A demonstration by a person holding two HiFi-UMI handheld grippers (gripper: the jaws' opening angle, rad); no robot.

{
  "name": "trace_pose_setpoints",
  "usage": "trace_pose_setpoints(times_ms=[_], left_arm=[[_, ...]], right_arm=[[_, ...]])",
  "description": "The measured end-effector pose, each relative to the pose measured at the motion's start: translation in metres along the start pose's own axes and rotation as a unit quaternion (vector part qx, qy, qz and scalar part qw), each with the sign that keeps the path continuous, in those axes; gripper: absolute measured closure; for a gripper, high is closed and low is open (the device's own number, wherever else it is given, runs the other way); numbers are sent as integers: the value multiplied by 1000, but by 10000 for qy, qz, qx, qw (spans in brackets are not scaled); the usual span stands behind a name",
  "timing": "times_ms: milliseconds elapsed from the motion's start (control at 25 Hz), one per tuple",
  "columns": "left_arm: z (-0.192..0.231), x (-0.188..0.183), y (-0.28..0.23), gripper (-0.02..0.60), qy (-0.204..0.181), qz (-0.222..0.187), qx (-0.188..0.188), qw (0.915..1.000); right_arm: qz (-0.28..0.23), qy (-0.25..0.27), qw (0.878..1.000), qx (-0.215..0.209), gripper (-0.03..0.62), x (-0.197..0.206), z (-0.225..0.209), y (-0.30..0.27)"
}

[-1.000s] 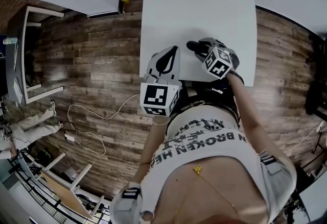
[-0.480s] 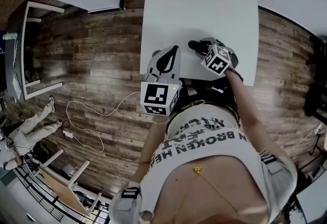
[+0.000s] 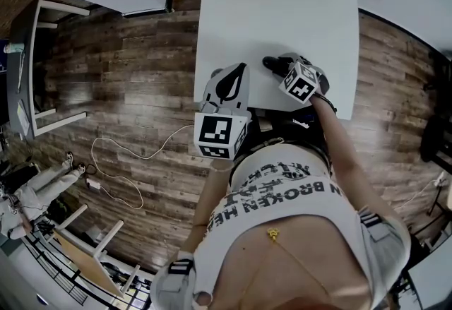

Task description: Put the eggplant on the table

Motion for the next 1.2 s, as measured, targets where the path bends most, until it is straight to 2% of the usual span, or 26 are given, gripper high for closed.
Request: trace_pose_setpoints(times_ms=[1200], left_arm=[[-5,-3,-5,577,-35,6,64,10000]], right_arm=[[-40,-78,9999,-106,390,1,-1,2]])
Point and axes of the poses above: the fingertips, and each gripper's own axes: y backward along the fingers, z to its left, x out of its underside, the point moved 4 cm from there along y, backward along the fingers
